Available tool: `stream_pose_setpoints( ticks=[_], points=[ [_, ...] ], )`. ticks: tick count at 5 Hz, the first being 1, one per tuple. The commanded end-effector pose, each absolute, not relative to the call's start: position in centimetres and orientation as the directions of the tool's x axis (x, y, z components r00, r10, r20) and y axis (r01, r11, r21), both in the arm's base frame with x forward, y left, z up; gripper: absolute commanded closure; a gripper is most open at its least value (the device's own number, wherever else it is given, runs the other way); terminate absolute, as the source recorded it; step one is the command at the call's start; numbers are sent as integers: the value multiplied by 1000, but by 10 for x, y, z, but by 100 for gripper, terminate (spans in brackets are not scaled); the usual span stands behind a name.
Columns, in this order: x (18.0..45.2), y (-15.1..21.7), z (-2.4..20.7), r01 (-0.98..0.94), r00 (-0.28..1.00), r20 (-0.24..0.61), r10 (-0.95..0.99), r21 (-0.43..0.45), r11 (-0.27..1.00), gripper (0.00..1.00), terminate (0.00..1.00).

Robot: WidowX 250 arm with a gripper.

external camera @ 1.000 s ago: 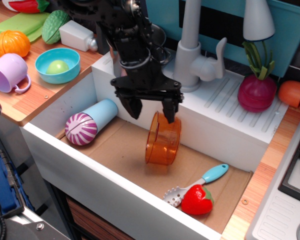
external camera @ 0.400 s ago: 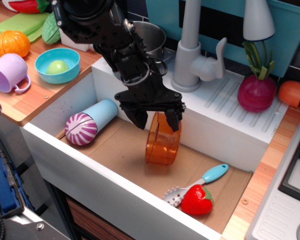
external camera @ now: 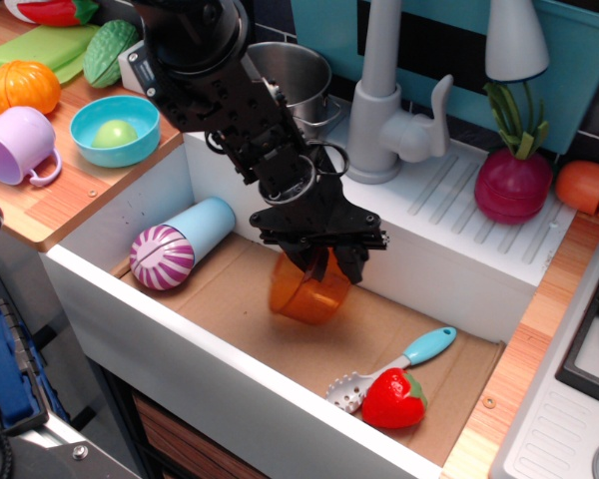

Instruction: Flip orange pot upright in sink

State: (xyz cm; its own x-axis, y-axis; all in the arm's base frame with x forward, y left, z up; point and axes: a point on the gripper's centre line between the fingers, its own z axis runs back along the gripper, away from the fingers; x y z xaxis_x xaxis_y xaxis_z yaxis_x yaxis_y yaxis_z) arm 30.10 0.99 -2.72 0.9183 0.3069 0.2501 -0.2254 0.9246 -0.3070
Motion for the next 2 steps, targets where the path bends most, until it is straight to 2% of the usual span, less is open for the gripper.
stream_pose_setpoints(
  ticks=[1, 2],
  points=[
    [305, 14, -14, -213, 930, 234, 284, -287, 934, 100, 0],
    [299, 19, 2, -172, 978, 86, 190, -181, 968, 100, 0]
  ],
)
